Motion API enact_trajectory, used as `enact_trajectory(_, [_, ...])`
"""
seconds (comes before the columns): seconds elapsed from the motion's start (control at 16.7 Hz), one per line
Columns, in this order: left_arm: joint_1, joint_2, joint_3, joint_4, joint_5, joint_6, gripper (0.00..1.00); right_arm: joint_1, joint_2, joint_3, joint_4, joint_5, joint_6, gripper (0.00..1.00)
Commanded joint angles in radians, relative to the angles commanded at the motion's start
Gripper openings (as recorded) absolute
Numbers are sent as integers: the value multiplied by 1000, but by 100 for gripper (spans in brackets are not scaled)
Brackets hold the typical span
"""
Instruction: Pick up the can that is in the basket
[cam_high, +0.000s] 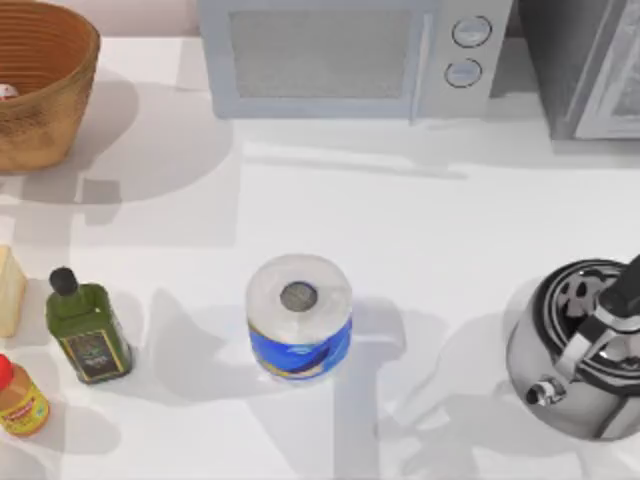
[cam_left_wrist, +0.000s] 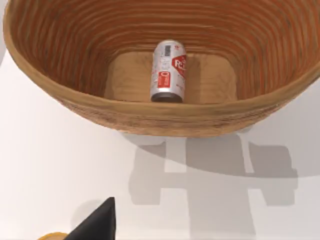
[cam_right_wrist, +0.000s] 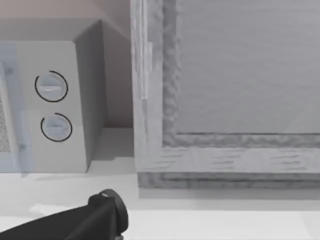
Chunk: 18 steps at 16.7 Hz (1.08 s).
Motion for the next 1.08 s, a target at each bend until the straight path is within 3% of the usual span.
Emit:
enact_trajectory(0.6, [42,899,879,-399,61,76,100,0,0,0,0,0,0,100])
enact_trajectory(0.84, [50,1134,1112,-501,80,96,100,0,0,0,0,0,0,100])
enact_trajectory(1.08, [54,1248,1224,-550,90,106,100,0,0,0,0,0,0,100])
